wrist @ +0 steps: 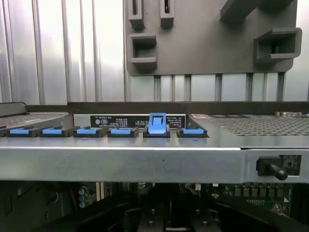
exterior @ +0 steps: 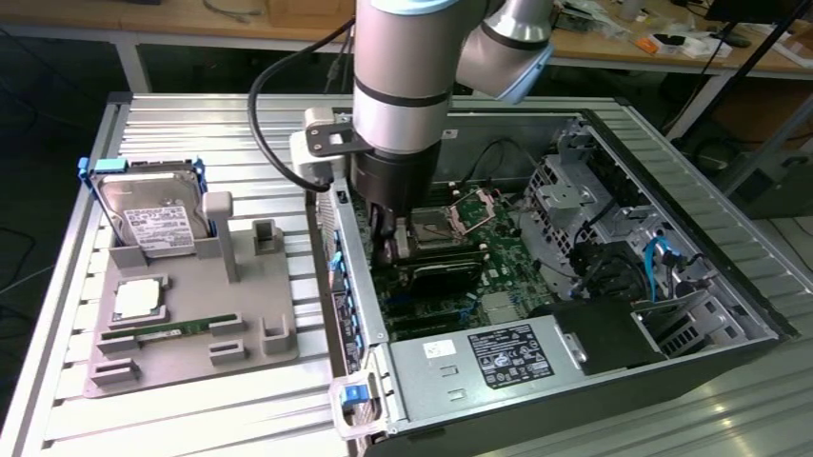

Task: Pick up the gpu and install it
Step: 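Press down on the gpu until it lock into place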

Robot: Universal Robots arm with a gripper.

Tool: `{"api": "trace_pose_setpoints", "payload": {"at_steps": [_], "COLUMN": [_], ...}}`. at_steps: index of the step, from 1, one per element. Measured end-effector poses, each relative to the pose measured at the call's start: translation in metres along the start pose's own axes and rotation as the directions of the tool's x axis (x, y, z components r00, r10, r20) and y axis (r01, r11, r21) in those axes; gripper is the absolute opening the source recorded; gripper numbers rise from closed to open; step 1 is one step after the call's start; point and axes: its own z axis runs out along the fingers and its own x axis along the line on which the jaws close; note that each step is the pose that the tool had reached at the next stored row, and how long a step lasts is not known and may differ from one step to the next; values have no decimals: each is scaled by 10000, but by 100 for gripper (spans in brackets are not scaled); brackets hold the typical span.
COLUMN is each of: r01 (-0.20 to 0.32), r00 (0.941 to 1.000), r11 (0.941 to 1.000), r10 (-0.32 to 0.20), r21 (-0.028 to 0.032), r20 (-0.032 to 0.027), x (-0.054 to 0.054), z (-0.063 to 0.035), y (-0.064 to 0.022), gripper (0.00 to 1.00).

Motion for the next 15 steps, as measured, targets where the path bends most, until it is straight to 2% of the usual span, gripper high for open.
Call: {"api": "trace_pose_setpoints", "payload": {"at_steps": [3, 5, 15], "r01": [2, 3, 2], "r00": [10000, 10000, 10000], "r11": [10000, 10000, 10000], "r10": [-2, -3, -2], "r21": [16, 22, 20], "r20": [-52, -60, -61], "x": [3, 3, -18], "z": [-114, -167, -219], "y": [-5, -8, -4], "gripper": [11, 11, 11]}}
